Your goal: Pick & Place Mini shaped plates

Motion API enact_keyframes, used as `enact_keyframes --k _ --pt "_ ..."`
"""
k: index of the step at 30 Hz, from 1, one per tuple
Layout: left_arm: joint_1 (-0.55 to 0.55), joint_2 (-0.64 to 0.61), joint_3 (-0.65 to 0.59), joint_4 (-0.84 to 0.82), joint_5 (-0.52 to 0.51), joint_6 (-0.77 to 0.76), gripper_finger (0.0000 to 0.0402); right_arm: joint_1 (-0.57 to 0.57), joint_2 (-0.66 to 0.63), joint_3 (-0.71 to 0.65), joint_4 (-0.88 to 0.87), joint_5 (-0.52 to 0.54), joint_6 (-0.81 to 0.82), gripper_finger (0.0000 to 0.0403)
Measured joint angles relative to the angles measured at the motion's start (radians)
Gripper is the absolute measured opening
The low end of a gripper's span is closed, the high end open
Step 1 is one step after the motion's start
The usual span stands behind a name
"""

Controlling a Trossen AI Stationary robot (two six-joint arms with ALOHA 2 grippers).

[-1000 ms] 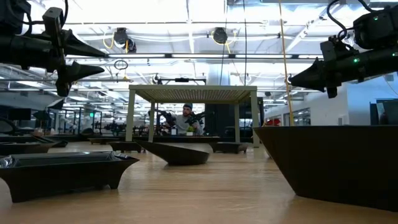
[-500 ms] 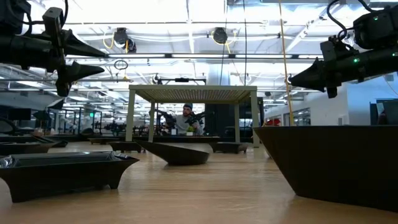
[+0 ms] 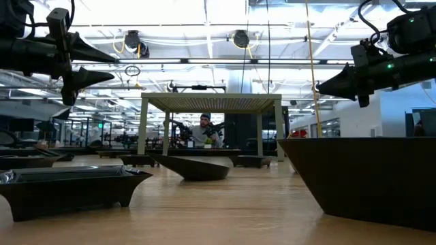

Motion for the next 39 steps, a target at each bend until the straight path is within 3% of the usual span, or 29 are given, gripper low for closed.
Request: enact_keyframes --k 12,31,39 --pt "0.000 0.000 0.000 0.000 0.000 0.000 0.0182 0.000 0.000 0.000 0.001 0.000 0.001 0.0070" --pt "0.000 0.000 0.000 0.000 0.000 0.000 0.0182 0.000 0.000 0.000 0.004 0.002 0.224 0.0070" --pt "0.000 0.000 0.000 0.000 0.000 0.000 0.0182 0.000 0.018 0.000 0.119 0.026 0.229 0.0070"
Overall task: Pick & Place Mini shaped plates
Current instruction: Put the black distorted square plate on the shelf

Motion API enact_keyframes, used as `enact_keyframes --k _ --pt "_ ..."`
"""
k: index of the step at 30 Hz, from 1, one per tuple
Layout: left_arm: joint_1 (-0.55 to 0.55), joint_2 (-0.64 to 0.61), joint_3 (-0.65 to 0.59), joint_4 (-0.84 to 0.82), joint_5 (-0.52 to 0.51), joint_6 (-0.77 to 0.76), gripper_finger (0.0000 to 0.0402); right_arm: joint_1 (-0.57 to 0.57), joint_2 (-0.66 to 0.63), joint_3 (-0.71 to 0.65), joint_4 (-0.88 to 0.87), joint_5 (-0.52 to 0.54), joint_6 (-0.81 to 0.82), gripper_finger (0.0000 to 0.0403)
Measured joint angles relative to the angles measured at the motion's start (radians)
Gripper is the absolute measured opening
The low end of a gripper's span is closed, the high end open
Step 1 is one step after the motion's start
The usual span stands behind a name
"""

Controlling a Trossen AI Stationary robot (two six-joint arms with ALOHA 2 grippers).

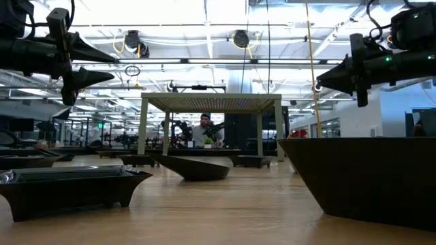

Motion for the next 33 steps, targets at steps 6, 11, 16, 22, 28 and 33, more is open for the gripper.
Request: enact_keyframes --k 6,11,16,22,28,33 --pt "0.000 0.000 0.000 0.000 0.000 0.000 0.0182 0.000 0.042 0.000 -0.002 0.033 -0.002 0.0079" --pt "0.000 0.000 0.000 0.000 0.000 0.000 0.0182 0.000 0.091 0.026 -0.020 0.031 -0.010 0.0114" --pt "0.000 0.000 0.000 0.000 0.000 0.000 0.0182 0.000 0.153 0.149 -0.182 0.062 -0.131 0.0160" --pt "0.000 0.000 0.000 0.000 0.000 0.000 0.0182 -0.012 0.265 0.394 -0.600 0.163 -0.268 0.0191" --pt "0.000 0.000 0.000 0.000 0.000 0.000 0.0182 -0.086 0.458 0.602 -1.003 0.195 -0.212 0.0194" --pt "0.000 0.000 0.000 0.000 0.000 0.000 0.0182 -0.145 0.635 0.675 -1.067 0.108 -0.267 0.0194"
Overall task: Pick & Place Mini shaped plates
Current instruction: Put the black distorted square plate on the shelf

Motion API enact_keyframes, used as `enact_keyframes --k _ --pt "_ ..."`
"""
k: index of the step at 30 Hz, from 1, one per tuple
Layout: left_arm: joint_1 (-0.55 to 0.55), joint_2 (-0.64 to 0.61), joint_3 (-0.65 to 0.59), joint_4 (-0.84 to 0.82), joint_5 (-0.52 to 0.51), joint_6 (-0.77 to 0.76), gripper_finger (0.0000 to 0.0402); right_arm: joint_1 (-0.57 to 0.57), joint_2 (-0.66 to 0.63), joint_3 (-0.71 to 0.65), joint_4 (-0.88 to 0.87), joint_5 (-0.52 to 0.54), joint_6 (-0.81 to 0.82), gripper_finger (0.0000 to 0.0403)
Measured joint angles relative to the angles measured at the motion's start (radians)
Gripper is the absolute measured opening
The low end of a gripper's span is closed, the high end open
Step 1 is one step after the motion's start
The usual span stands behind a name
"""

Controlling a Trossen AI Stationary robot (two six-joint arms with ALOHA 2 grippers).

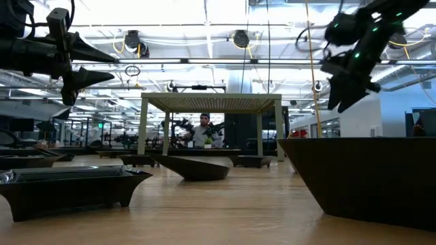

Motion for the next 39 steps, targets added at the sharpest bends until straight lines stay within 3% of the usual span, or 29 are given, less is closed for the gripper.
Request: enact_keyframes --k 3,10,15,20,31,35,39 --pt "0.000 0.000 0.000 0.000 0.000 0.000 0.0182 -0.023 0.098 0.025 -0.018 -0.056 -0.037 0.0194" --pt "0.000 0.000 0.000 0.000 0.000 0.000 0.0182 -0.028 0.238 0.033 -0.032 -0.055 -0.226 0.0199" --pt "0.000 0.000 0.000 0.000 0.000 0.000 0.0182 -0.028 0.296 0.033 0.016 0.028 -0.310 0.0213" --pt "0.000 0.000 0.000 0.000 0.000 0.000 0.0182 -0.028 0.369 0.033 0.061 0.026 -0.386 0.0217" --pt "0.000 0.000 0.000 0.000 0.000 0.000 0.0182 -0.027 0.463 0.033 0.124 0.127 -0.393 0.0207" --pt "0.000 0.000 0.000 0.000 0.000 0.000 0.0182 -0.026 0.464 0.033 0.102 0.127 -0.398 0.0177" --pt "0.000 0.000 0.000 0.000 0.000 0.000 0.0182 -0.026 0.464 0.033 0.084 0.127 -0.412 0.0109"
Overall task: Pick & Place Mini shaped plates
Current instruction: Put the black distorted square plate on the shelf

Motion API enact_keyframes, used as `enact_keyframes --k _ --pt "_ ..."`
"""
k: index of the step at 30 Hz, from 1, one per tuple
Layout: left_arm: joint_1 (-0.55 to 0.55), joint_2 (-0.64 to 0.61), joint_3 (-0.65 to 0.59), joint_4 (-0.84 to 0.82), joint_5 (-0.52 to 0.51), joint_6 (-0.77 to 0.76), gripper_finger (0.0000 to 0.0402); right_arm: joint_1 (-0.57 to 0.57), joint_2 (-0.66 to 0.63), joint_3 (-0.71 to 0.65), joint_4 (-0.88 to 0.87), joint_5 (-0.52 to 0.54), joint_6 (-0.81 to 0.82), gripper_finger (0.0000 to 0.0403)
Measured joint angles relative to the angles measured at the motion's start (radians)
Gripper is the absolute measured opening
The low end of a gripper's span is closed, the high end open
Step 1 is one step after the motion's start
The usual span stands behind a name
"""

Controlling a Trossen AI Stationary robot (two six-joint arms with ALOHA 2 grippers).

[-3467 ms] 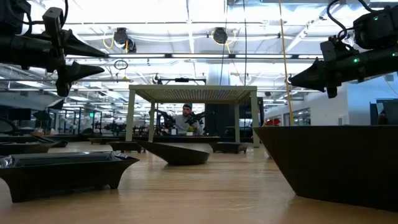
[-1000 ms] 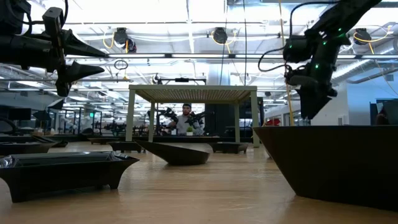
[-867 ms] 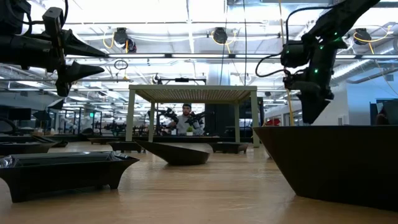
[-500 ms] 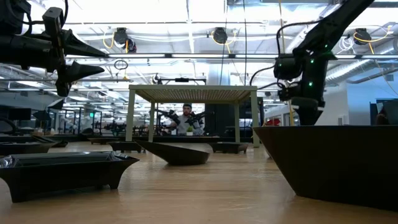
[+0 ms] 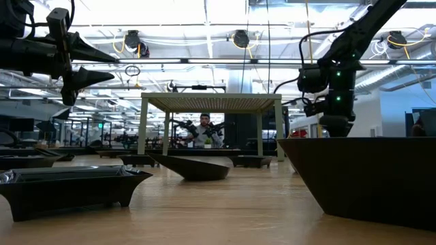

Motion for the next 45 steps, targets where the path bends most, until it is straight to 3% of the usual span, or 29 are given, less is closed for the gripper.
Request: enact_keyframes --k 5,11,17,21,25,34,39,45 --pt "0.000 0.000 0.000 0.000 0.000 0.000 0.0182 0.000 0.000 0.000 -0.025 0.000 -0.003 0.0011" --pt "0.000 0.000 0.000 0.000 0.000 0.000 0.0182 0.002 -0.069 0.000 -0.094 0.000 -0.003 0.0002" --pt "0.000 0.000 0.000 0.000 0.000 0.000 0.0182 0.003 -0.262 0.004 -0.157 -0.001 -0.003 0.0000" --pt "0.000 0.000 0.000 0.000 0.000 0.000 0.0182 0.026 -0.370 0.086 -0.228 0.000 -0.002 0.0000" --pt "0.000 0.000 0.000 0.000 0.000 0.000 0.0182 0.077 -0.398 0.237 -0.277 0.000 -0.003 0.0000" --pt "0.000 0.000 0.000 0.000 0.000 0.000 0.0182 0.221 -0.239 0.558 -0.205 -0.023 -0.027 0.0000" --pt "0.000 0.000 0.000 0.000 0.000 0.000 0.0182 0.306 -0.076 0.657 -0.143 -0.127 -0.083 0.0000" --pt "0.000 0.000 0.000 0.000 0.000 0.000 0.0182 0.364 0.066 0.703 -0.116 -0.133 -0.198 0.0000"
